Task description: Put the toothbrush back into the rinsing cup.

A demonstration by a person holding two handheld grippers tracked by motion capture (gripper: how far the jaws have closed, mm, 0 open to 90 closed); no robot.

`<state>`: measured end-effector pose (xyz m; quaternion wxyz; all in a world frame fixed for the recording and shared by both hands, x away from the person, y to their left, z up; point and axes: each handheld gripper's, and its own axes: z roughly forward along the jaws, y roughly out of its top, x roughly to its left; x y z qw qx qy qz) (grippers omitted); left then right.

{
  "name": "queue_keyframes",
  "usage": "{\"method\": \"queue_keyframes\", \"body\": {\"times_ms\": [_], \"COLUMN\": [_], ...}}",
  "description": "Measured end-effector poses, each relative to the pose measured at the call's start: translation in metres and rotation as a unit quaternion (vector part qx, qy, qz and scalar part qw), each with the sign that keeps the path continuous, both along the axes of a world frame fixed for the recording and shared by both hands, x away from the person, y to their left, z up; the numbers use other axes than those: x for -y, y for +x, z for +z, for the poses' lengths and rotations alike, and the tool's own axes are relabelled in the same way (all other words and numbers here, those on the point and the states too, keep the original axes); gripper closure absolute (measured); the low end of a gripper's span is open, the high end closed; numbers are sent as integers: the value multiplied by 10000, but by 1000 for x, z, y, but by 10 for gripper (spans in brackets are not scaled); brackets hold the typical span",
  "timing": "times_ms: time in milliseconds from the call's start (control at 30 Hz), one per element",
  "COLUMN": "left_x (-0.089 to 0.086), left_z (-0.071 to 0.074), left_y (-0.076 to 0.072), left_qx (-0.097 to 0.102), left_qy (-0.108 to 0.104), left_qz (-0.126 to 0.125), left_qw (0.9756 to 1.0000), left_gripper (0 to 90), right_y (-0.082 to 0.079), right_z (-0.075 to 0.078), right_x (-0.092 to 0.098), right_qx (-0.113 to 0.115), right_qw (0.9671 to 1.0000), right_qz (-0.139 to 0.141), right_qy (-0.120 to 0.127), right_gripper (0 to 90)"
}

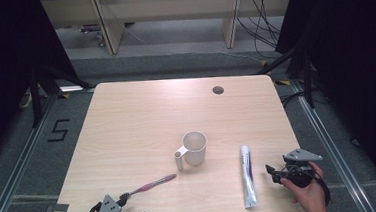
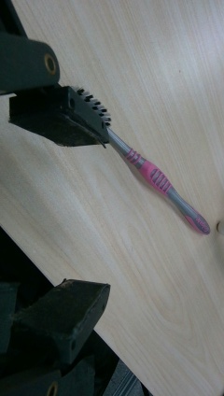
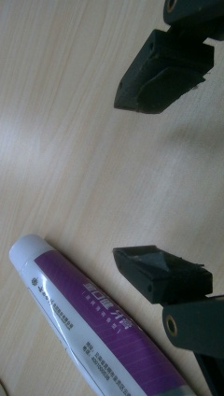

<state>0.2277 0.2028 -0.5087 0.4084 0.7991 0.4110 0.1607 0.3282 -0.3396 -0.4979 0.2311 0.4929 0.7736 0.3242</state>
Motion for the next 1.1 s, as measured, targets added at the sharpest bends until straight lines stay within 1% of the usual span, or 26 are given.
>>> {"method": "queue_keyframes", "body": {"times_ms": [33,67,100,133,167,267,300,400,433,467,500,533,600,633,700,733,767,800,833,867,900,967,1000,1033,1067,1100], "left_x": [0,2,2,-1,1,0,-1,-3,-3,-4,-6,-6,-10,-10,-12,-13,-13,-12,-14,-14,-11,-11,-11,-11,-12,-12], "left_z": [0,-1,-1,0,-1,-1,-1,0,0,1,1,1,1,1,1,1,1,1,1,1,-1,-1,-3,-3,-3,-4], "left_y": [0,0,0,0,0,0,0,0,0,-1,-1,-1,1,1,2,4,4,6,7,8,9,10,13,13,15,18], "left_qx": [0,17,19,-5,14,43,30,80,80,150,188,188,327,327,330,344,336,340,309,315,351,316,321,321,297,284], "left_qy": [0,-153,-150,-7,-124,-168,-127,-70,-70,-86,-51,-51,172,172,139,172,122,130,266,290,226,332,362,362,523,530], "left_qz": [0,101,105,49,119,125,104,68,68,113,81,81,84,84,76,100,130,118,41,17,64,21,8,8,-7,-9], "left_qw": [10000,9998,9998,10000,9999,9998,9999,9999,9999,9998,9998,9998,9993,9993,9993,9992,9993,9993,9992,9991,9991,9989,9988,9988,9982,9982], "left_gripper": [229,232,235,240,244,265,282,387,448,482,535,585,673,712,798,798,849,861,869,869,881,892,892,892,892,892], "right_y": [0,0,0,0,0,0,0,0,0,0,0,0,1,1,1,1,1,1,1,1,1,2,1,1,1,1], "right_z": [0,0,0,0,0,0,0,0,0,0,0,0,-1,-1,-2,-2,-2,-2,-2,-2,-2,-1,-2,-2,-2,0], "right_x": [0,0,0,0,0,0,0,0,-1,-1,-1,-1,1,1,1,1,0,0,0,0,0,1,0,0,0,-1], "right_qx": [1,-2,1,9,10,9,6,43,-19,-14,-8,-8,61,119,135,135,140,144,140,140,142,100,22,22,30,2], "right_qw": [10000,10000,10000,10000,10000,10000,10000,10000,10000,10000,10000,10000,9999,9998,9998,9998,9998,9998,9998,9998,9998,9999,9999,9999,9999,10000], "right_qz": [-3,3,-2,-3,1,0,2,44,6,9,12,12,74,80,89,89,87,86,84,84,91,105,99,99,97,41], "right_qy": [2,7,8,0,-5,7,9,-27,31,30,28,28,-52,-104,-75,-75,-73,-74,-68,-68,-66,-91,-50,-50,-45,20], "right_gripper": [246,247,247,247,247,248,248,248,248,248,248,248,248,249,249,249,249,249,249,249,249,249,250,250,250,250]}}
